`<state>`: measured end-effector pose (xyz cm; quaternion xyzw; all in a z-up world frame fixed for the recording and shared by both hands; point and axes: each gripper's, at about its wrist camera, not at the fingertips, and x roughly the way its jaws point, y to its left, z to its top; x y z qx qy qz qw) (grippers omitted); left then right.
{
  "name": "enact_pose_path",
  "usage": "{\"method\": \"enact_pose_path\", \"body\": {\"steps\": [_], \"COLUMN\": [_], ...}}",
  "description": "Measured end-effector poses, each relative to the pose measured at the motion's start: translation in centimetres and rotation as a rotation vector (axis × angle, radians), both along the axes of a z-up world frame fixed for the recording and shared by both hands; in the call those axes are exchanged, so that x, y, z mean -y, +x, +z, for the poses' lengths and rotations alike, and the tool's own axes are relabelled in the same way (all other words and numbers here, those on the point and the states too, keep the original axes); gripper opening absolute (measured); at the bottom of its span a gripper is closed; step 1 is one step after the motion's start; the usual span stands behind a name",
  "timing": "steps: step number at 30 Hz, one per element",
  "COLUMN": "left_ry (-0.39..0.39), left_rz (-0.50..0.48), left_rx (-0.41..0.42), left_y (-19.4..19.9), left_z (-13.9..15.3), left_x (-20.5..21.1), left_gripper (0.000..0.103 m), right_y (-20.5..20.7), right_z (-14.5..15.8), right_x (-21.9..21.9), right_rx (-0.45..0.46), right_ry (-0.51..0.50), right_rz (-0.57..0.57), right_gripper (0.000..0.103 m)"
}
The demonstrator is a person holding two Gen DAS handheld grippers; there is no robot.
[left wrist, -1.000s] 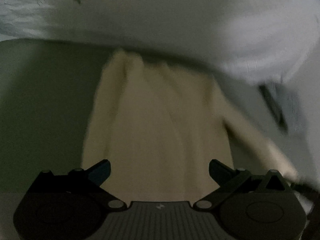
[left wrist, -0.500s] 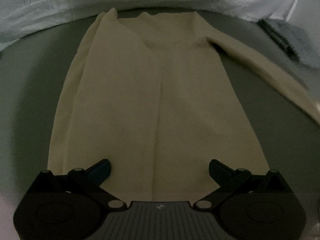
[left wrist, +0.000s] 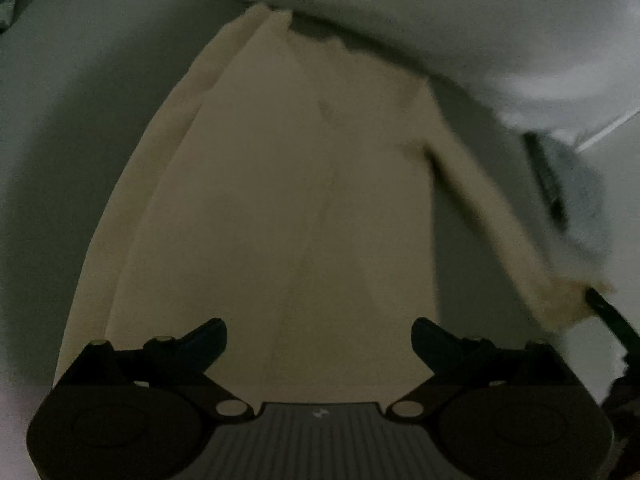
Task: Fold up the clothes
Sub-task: 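Grasp the sleeve with the right gripper and fold it over the body while the left gripper grasps the hem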
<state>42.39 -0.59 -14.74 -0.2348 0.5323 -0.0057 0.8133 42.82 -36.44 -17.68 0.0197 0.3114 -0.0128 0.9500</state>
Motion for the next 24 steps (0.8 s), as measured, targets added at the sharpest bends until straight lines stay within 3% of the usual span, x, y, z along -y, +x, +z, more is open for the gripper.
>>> {"method": "enact_pose_path", "body": {"steps": [2,5,8,11,16,24], "left_ry": [-0.050,-0.089,-0.114,-0.130,-0.148,-0.074], "left_rz": [-0.012,-0.015,-0.018,-0.006,-0.035,-0.108], "left_rx": [0.043,0.088,0.080,0.050,-0.008,-0.056], "left_y": [0.1,0.3,0.1,0.4,0.8,1.6], "left_z": [0.9,1.7,1.3,-0.1,-2.1,-3.1], "left_x": [-0.5,-1.0,-1.6,-1.5,-0.8,1.4], "left_gripper": [0.097,0.098,0.098,0.098,0.099,0.098], "right_y": [-0.3,-1.2,-2.7,-4.4,-4.6,-5.4], "right_z": [1.4,1.7,-0.4,-3.5,-3.9,-4.1], "right_x": [-3.9,-9.8,-15.7,-19.6,-19.9,-19.9], "right_rx": [0.037,0.015,-0.058,-0.156,-0.162,-0.131], "right_ry": [0.050,0.141,0.120,0.015,-0.014,-0.042], "right_rz": [0.148,0.369,0.588,0.737,0.743,0.738], "right_gripper": [0.006,0.006,0.006,0.007,0.007,0.007]}}
